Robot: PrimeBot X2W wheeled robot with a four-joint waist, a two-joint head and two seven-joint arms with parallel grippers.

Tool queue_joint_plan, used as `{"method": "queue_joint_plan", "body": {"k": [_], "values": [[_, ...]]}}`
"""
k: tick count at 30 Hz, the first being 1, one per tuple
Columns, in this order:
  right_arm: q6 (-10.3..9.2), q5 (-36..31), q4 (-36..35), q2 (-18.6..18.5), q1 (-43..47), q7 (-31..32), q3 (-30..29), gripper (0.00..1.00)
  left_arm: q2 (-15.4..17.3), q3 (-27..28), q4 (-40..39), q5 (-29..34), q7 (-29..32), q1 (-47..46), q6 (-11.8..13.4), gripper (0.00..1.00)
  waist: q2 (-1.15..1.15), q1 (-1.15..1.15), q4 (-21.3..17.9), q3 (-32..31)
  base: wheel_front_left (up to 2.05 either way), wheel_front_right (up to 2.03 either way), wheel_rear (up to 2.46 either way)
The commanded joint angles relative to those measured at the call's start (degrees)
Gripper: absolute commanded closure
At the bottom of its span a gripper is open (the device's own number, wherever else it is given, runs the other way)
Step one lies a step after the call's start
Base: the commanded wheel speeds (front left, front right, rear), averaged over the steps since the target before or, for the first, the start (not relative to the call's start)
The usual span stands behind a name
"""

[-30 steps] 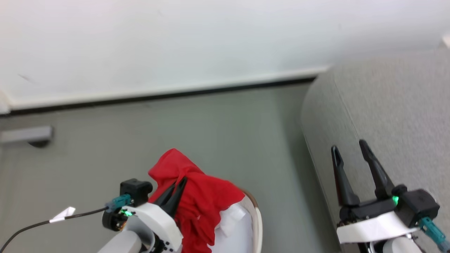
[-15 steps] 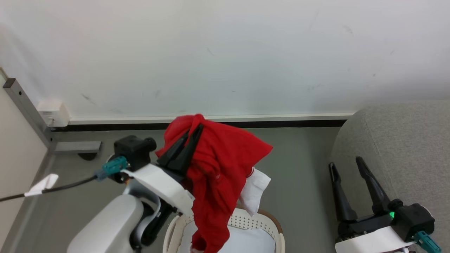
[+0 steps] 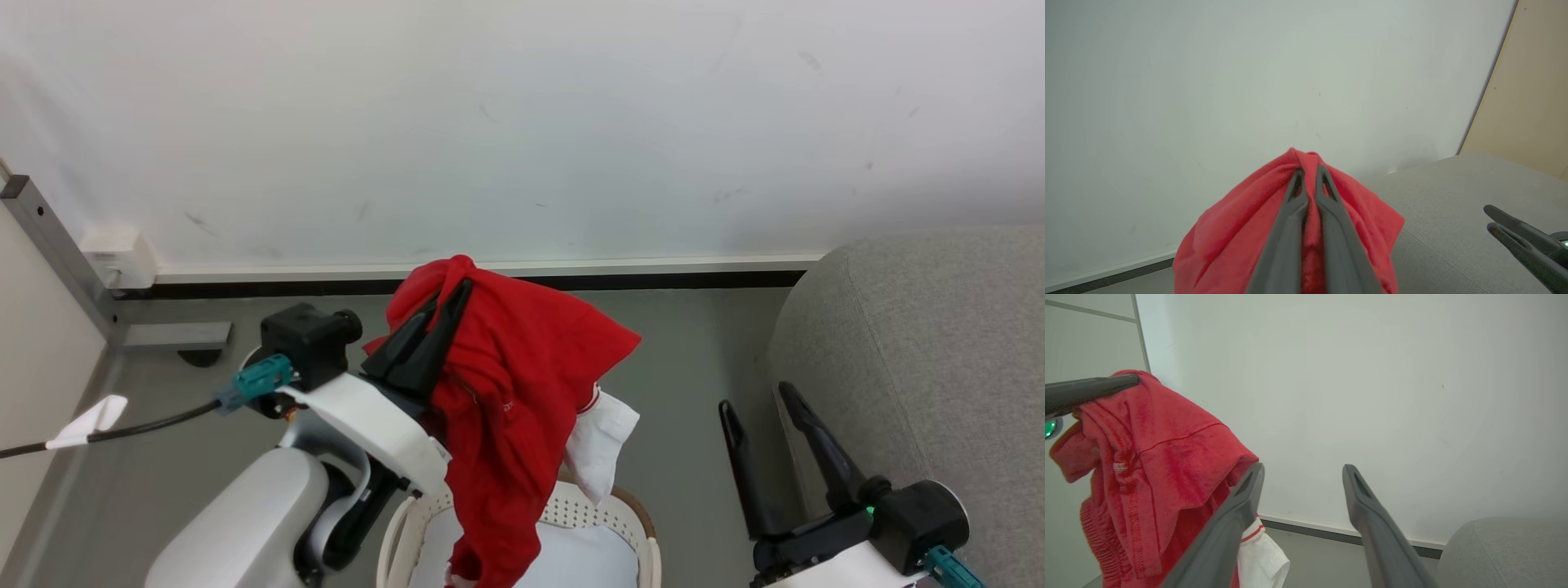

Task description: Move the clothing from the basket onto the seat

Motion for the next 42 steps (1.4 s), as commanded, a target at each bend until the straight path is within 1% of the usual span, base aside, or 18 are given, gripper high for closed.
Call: {"method": "queue_joint_plan", "body": {"k": [1,5,6,10,15,19,23,29,31,37,38,39,40,42], "values": [[-0.12,0.5,0.8,-1.4,0.2,0.0,1.3,0.00,0.1,-0.1,0.2,0.1,0.1,0.1,-0.1,1.00,-0.01,0.00,0.1,0.0,0.00,0.00,0.00],[-0.12,0.4,2.8,-4.2,-1.6,0.0,5.6,0.00,-0.4,-0.7,0.4,0.1,0.2,-0.4,-0.6,1.00,-0.01,0.00,0.3,0.0,0.00,0.00,0.00],[-0.12,0.4,2.8,-4.2,-1.6,0.0,5.6,0.00,-0.4,-0.7,0.4,0.1,0.2,-0.4,-0.6,1.00,-0.01,0.00,0.3,0.0,0.00,0.00,0.00],[-0.12,-0.4,6.2,-6.6,-4.3,1.3,9.8,0.00,-1.2,-1.6,0.4,0.2,0.1,-0.5,-0.9,1.00,-0.01,0.00,1.1,-0.2,0.00,0.00,0.00],[-0.12,2.2,12.2,-8.7,-8.1,3.3,14.5,0.00,-3.3,-3.5,0.5,0.2,0.1,-0.2,-1.5,1.00,-0.01,0.00,3.8,-0.9,0.00,0.00,0.00],[-0.12,6.9,16.6,-9.9,-10.6,3.8,19.9,0.00,-5.1,-5.9,0.4,1.0,0.7,-0.3,-2.2,1.00,-0.01,0.00,6.3,-1.6,0.00,0.00,0.00],[-0.12,11.0,20.1,-10.6,-13.3,3.2,24.9,0.00,-6.8,-8.4,-0.2,1.4,1.8,-0.3,-2.8,1.00,-0.01,0.00,8.7,-2.2,0.00,0.00,0.00],[-0.12,14.2,25.4,-10.7,-16.6,1.7,27.9,0.00,-8.3,-10.9,-1.1,1.6,3.3,-0.5,-3.7,1.00,-0.01,0.00,12.0,-2.8,0.00,0.00,0.00],[-0.12,15.1,26.5,-10.7,-17.4,1.4,29.4,0.00,-8.6,-11.9,-1.1,1.7,3.8,-0.6,-4.2,1.00,-0.01,0.00,13.0,-3.1,0.00,0.00,0.00],[-0.12,20.2,28.4,-10.9,-20.4,0.8,36.9,0.00,-9.1,-13.7,-0.4,1.6,4.4,-0.4,-5.2,1.00,-0.01,0.00,15.2,-3.6,0.00,0.00,0.00],[-0.12,21.1,28.7,-10.9,-20.7,0.6,37.9,0.34,-9.1,-13.8,-0.2,1.4,4.4,-0.3,-5.4,1.00,-0.01,0.00,15.5,-3.7,0.00,0.00,0.00],[-0.12,21.9,29.0,-10.9,-21.2,0.4,38.8,0.77,-9.1,-13.9,0.0,1.2,4.3,-0.2,-5.4,1.00,-0.01,0.00,15.7,-3.7,0.00,0.00,0.00],[-0.12,22.7,29.3,-10.8,-21.5,0.4,39.4,1.00,-9.1,-13.8,0.2,1.1,4.1,-0.1,-5.3,1.00,-0.01,0.00,15.9,-3.8,0.00,0.00,0.00],[-0.12,24.1,29.8,-10.8,-22.0,0.2,40.4,1.00,-8.9,-13.5,0.7,0.7,3.8,0.1,-5.1,1.00,-0.01,0.00,16.1,-4.0,0.00,0.00,0.00]]}}
